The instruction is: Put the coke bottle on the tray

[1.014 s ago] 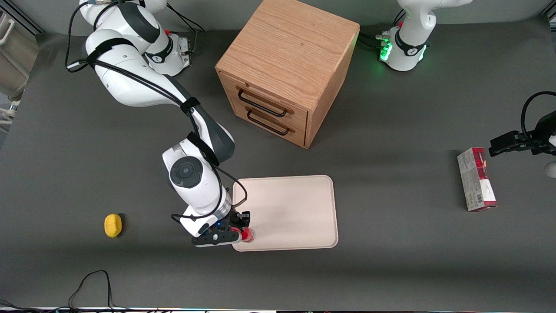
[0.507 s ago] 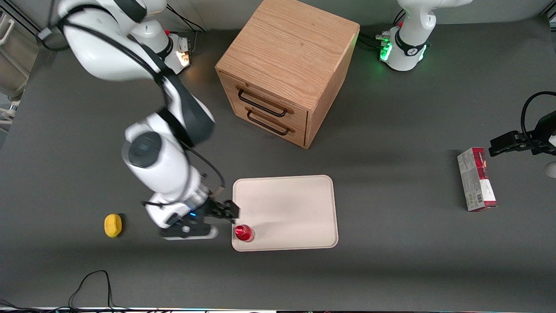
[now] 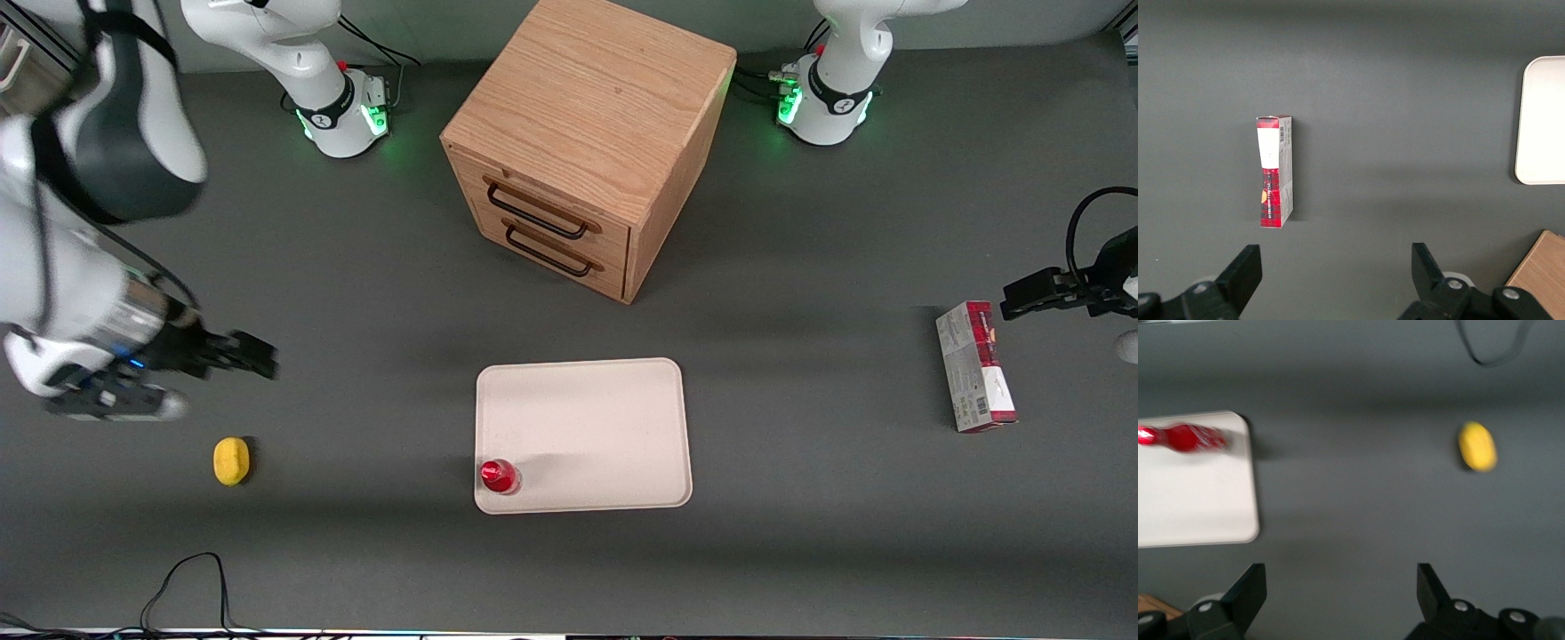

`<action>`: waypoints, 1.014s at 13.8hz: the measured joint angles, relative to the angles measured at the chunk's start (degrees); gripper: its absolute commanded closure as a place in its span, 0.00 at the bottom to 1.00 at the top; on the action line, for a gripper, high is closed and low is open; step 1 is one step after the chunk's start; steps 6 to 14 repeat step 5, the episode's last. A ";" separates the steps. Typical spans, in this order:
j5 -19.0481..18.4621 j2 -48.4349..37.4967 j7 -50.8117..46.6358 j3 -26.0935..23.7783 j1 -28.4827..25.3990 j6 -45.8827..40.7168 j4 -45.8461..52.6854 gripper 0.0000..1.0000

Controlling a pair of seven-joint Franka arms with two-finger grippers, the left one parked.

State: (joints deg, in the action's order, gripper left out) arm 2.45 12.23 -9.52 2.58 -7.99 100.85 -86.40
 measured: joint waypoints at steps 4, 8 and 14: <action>-0.11 -11.65 0.24 3.12 -0.15 -1.35 -10.98 0.00; -0.21 -12.78 0.24 3.30 -0.16 -2.16 -11.36 0.00; -0.21 -12.78 0.24 3.30 -0.16 -2.16 -11.36 0.00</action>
